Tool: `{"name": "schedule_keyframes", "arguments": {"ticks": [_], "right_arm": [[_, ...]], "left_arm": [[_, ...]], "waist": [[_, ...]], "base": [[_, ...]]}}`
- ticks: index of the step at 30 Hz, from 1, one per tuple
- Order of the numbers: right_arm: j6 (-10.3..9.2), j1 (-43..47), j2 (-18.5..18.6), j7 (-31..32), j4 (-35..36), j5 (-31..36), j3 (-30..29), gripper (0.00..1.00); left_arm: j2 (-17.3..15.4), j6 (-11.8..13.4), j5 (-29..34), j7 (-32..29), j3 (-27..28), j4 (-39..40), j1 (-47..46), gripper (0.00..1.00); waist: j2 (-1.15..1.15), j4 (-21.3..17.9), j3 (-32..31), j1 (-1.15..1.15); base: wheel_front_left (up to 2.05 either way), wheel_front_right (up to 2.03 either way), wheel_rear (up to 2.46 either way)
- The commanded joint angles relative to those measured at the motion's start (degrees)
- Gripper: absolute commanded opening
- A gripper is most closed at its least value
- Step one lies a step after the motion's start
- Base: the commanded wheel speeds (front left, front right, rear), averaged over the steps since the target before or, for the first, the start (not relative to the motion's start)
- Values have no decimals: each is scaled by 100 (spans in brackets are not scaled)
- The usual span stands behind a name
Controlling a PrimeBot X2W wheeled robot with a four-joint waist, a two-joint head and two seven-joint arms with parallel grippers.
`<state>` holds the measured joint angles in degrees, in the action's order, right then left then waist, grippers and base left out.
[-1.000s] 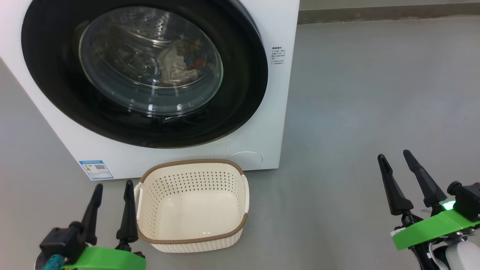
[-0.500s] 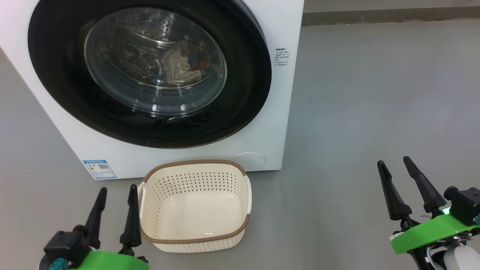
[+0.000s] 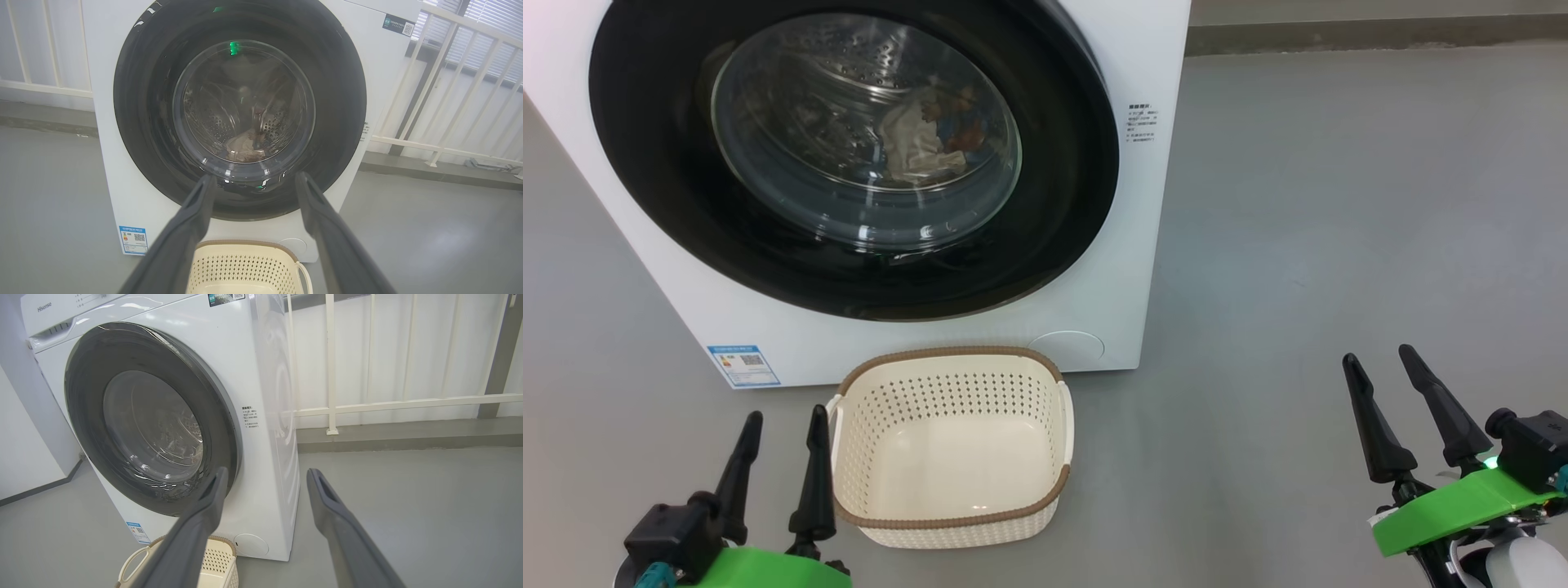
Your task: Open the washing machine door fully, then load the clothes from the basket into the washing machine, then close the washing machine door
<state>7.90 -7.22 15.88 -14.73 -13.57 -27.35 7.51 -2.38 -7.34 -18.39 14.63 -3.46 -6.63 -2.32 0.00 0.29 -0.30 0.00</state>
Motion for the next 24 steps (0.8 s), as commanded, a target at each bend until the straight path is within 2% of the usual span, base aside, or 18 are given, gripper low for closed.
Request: {"name": "schedule_keyframes", "arguments": {"ticks": [1,24], "right_arm": [[-42,10,44,-27,110,79,88,100],[-42,14,2,-27,71,62,144,100]], "left_arm": [[-86,-14,-44,37,158,118,-170,100],[-105,-14,84,37,227,99,-139,100]], "waist": [[0,3,-2,0],[0,2,-13,0]], "base": [[0,0,0],[0,0,0]]}}
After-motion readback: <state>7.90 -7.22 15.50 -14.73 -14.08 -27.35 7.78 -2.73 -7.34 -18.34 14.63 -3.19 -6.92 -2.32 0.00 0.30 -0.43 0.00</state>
